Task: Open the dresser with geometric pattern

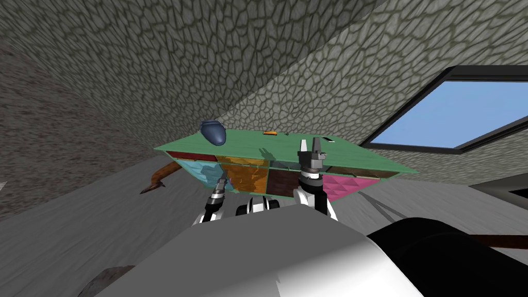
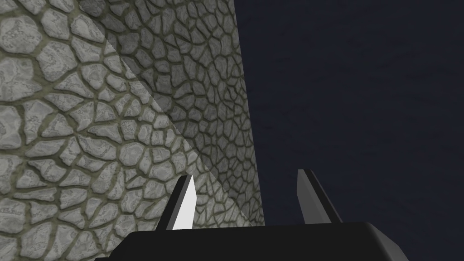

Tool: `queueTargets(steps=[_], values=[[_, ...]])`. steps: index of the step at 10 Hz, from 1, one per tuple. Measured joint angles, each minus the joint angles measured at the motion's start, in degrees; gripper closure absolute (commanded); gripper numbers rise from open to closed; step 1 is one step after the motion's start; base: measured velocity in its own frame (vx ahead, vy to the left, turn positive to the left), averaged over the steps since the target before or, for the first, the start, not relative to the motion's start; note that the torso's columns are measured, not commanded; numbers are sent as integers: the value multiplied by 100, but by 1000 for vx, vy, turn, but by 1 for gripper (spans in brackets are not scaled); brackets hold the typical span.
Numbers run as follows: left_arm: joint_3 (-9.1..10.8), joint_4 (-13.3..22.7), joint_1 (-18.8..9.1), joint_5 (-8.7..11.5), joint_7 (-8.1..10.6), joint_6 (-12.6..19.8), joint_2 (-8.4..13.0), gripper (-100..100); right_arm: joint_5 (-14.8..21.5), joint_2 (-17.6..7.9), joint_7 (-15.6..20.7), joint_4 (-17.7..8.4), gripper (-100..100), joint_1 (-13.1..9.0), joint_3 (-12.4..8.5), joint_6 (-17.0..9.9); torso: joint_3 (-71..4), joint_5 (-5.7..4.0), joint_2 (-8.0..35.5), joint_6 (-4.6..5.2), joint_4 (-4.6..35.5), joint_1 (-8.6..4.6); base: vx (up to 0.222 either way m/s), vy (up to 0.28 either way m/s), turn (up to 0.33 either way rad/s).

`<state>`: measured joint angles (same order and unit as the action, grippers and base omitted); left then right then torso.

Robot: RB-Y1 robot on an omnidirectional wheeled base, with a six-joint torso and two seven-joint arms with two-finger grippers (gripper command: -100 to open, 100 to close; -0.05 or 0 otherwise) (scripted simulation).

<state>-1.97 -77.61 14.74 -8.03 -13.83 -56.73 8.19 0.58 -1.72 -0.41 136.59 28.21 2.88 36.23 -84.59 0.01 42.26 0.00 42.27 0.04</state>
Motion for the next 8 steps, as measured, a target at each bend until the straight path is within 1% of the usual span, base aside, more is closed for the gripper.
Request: queueTargets(steps=[4, 6, 7, 8], values=[[13, 619, -140, -49, -131, -395, -220, -100, 0, 0, 0, 0, 0, 0, 0, 0, 5, -2, 8, 0, 2, -6, 71, 14, -3], [23, 896, -230, -66, -185, -548, -424, -100, 0, 0, 0, 0, 0, -1, 0, 0, 3, -2, 5, 1, 2, -7, 50, 6, -2], [25, 1060, -278, -75, -224, -643, -563, -100, 0, 0, 0, 0, 0, -1, 0, 0, 4, -1, 7, 0, 2, -5, 24, 11, -14], [24, 1095, -277, -82, -238, -682, -680, -100, 0, 0, 0, 0, 0, -1, 0, 0, 7, -1, 11, 1, 3, -3, 2, 5, -13]])
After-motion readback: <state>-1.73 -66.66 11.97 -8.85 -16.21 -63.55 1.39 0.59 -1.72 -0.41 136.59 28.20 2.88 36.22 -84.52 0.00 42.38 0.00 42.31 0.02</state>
